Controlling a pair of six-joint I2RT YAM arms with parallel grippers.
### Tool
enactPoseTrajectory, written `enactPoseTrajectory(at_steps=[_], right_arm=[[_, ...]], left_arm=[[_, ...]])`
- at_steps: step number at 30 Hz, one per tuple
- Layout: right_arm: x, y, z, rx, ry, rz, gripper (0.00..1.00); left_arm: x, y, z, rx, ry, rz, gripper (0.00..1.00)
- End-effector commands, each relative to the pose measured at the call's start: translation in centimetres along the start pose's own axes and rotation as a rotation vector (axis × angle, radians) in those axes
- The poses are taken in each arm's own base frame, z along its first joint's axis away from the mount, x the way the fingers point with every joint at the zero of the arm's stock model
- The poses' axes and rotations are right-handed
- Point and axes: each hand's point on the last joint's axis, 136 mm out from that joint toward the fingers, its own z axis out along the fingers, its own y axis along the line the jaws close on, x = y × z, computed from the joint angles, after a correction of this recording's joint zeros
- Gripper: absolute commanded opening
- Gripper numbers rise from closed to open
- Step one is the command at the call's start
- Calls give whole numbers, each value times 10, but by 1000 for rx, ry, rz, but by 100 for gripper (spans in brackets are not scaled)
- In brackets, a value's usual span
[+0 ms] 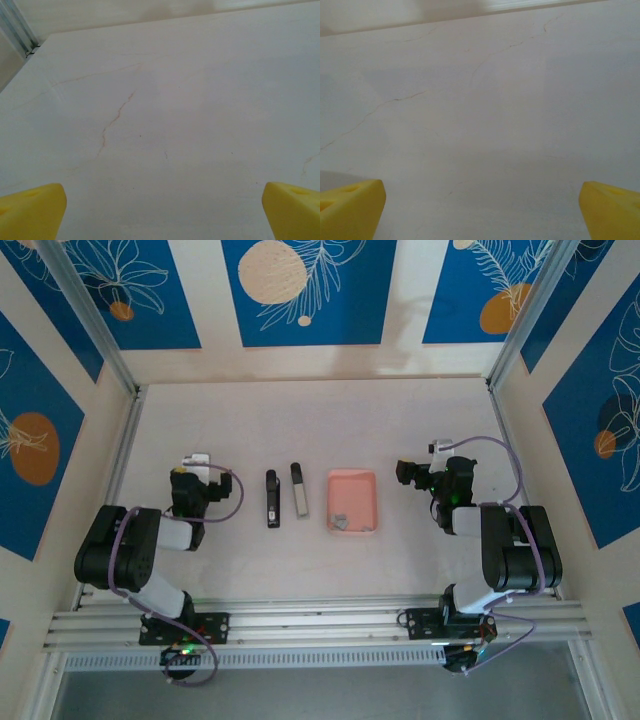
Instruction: Load the staples into the stapler
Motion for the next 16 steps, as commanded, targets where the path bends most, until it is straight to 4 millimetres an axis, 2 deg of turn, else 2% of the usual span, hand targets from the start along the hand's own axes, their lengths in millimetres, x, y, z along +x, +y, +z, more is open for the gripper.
enactPoseTrajectory(at_steps=[1,16], right_arm=[[0,2,0,-19,-14,-18,99],[-1,2,-1,-23,-15,-14,99]], left_arm=[[-10,-1,2,17,-24,0,100],[-10,-1,2,22,-22,-5,100]])
